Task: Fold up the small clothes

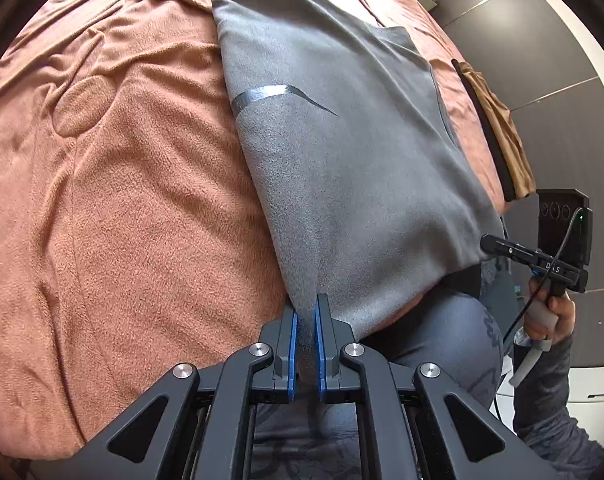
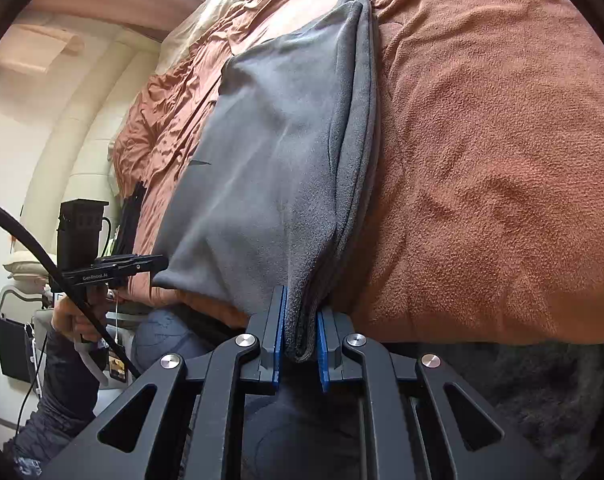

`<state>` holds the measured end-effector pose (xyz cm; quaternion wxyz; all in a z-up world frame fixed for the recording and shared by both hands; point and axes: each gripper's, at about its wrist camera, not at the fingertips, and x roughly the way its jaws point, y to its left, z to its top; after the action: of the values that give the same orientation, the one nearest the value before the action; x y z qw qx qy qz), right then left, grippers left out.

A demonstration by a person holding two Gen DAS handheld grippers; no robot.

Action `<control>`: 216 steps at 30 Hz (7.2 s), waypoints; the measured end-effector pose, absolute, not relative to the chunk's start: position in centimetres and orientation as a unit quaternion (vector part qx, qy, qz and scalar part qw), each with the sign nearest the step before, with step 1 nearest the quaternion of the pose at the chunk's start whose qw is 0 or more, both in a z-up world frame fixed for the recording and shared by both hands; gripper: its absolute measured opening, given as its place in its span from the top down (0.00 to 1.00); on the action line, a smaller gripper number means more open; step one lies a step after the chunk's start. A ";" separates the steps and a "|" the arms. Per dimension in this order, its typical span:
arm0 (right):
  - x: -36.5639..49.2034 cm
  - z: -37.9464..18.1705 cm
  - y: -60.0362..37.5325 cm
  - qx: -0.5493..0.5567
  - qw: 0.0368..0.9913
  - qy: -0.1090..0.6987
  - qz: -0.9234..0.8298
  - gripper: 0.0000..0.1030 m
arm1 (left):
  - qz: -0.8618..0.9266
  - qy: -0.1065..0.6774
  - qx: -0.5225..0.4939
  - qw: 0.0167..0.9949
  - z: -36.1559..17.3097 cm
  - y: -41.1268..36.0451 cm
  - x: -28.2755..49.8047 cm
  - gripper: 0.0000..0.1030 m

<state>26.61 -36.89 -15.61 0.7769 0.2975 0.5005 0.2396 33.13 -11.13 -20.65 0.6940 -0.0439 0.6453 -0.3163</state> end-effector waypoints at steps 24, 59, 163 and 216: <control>38.5 -16.2 -40.3 0.338 0.809 0.433 0.212 0.38 | -0.268 0.589 -0.148 0.748 -20.6 -10.7 44.5 0.55; 49.2 -17.6 -37.4 0.311 0.787 0.473 0.245 0.86 | -0.264 0.571 -0.198 0.751 -23.1 -14.8 54.0 0.90; 29.8 11.7 13.2 0.028 0.815 0.205 0.541 0.89 | 0.022 0.185 -0.252 0.949 10.0 49.8 23.4 0.92; 62.6 -10.8 30.1 0.113 0.740 0.441 0.494 0.86 | 0.143 0.453 -0.197 0.857 -16.9 56.4 52.1 0.82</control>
<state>62.56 30.09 -10.78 0.7405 0.1128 0.4412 0.4943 52.14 56.42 -16.88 0.8575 -0.1972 0.4532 0.1429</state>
